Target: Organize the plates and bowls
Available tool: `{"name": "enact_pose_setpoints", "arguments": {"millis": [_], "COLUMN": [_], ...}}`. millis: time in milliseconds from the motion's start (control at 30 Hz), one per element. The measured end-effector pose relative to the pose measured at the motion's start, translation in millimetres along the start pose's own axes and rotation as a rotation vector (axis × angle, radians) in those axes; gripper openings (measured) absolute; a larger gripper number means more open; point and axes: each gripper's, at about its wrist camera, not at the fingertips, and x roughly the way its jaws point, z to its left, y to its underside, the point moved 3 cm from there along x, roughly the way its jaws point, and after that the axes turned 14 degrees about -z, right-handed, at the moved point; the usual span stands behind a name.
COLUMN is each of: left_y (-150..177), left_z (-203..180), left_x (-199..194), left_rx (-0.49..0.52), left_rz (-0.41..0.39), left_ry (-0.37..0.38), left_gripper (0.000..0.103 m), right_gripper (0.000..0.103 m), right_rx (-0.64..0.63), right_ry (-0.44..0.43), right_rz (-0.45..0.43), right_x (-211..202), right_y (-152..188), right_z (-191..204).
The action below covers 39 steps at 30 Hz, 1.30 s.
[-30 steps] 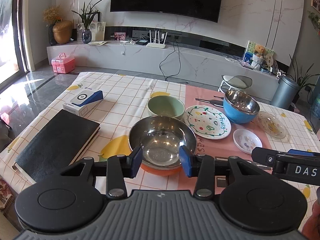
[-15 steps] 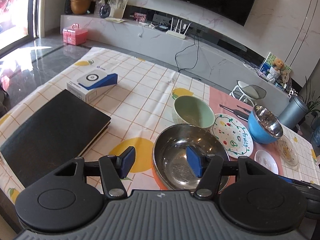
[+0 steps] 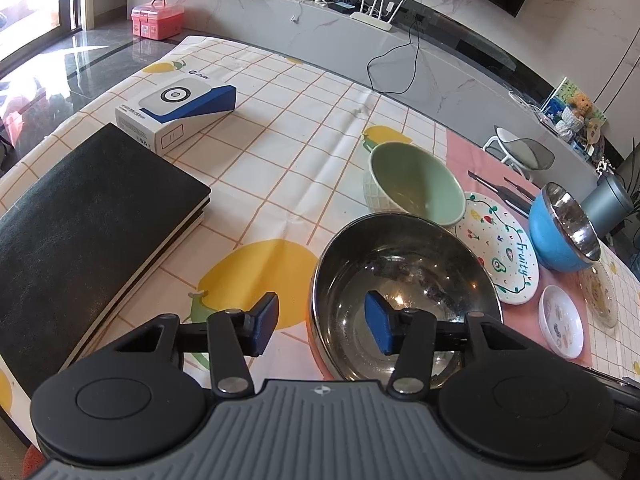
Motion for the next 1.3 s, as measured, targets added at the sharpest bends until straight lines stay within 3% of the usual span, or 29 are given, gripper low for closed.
{"name": "enact_pose_setpoints", "arguments": {"millis": [167, 333, 533, 833, 1300], "left_y": [1, 0, 1, 5, 51], "left_z": [-1, -3, -5, -21, -69], "left_x": [2, 3, -3, -38, -76], "left_rx": [0.010, 0.025, 0.029, 0.048, 0.126], "left_rz": [-0.003, 0.003, 0.006, -0.017, 0.040], "left_ry": [-0.016, -0.024, -0.027, -0.004, 0.071], "left_gripper": [0.028, 0.009, 0.008, 0.008, 0.010], "right_gripper": [0.036, 0.014, 0.012, 0.011, 0.010], "right_rx": [0.012, 0.032, 0.045, 0.075, 0.154], "right_ry": [-0.039, -0.086, -0.078, -0.093, -0.058], "right_rz": [0.008, 0.026, 0.043, 0.034, 0.051], "right_x": [6, 10, 8, -25, -85], "right_y": [1, 1, 0, -1, 26], "right_z": [3, 7, 9, -6, -68]}}
